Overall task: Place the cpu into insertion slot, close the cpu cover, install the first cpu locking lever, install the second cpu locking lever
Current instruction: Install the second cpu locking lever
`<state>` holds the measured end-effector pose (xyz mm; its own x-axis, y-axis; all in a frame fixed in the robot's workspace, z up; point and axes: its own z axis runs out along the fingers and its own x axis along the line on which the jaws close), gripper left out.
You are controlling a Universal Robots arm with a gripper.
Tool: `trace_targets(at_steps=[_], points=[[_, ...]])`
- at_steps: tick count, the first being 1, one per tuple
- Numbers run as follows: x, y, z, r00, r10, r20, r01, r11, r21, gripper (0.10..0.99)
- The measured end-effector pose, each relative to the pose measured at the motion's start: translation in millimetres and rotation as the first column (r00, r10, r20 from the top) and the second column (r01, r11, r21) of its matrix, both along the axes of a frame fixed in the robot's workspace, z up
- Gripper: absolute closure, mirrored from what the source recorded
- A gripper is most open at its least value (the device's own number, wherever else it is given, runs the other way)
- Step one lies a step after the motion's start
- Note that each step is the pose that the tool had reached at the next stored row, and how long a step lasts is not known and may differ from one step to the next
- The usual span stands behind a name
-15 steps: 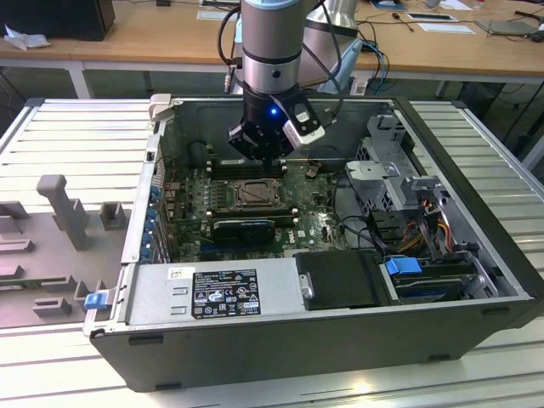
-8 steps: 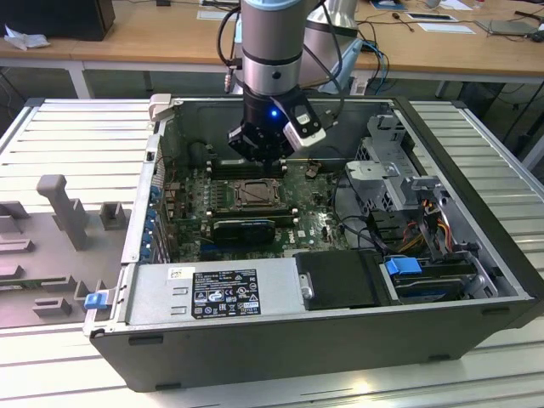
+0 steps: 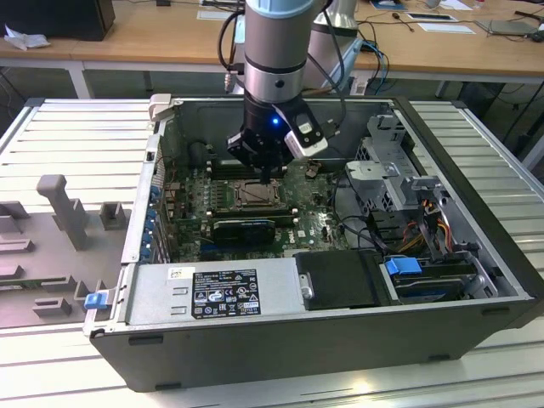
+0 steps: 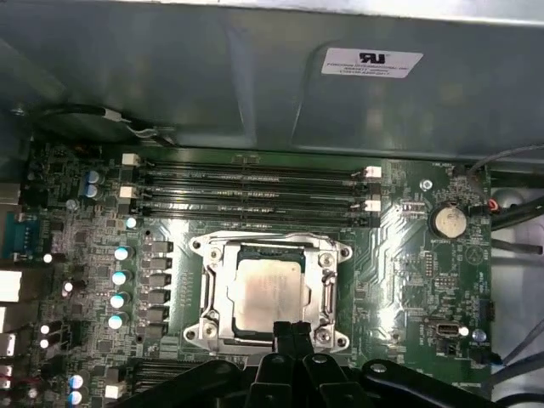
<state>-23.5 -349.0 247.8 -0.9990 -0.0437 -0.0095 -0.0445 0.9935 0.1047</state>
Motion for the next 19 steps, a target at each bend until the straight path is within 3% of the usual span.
trace_targets(at_steps=[8, 11, 14, 19], points=[[-0.3, -19.4, -7.3, 0.9999, 0.011, -0.0027, -0.011, 0.9999, 0.012, 0.98], [-3.9, -27.1, -8.1, 0.9999, 0.011, -0.0043, -0.011, 0.9994, 0.033, 0.98], [-16.3, -36.8, -8.6, 0.9999, 0.011, -0.004, -0.011, 0.9982, 0.059, 0.98], [-24.9, -40.4, -12.1, 0.9999, 0.011, -0.0036, -0.011, 0.9972, 0.074, 0.98]])
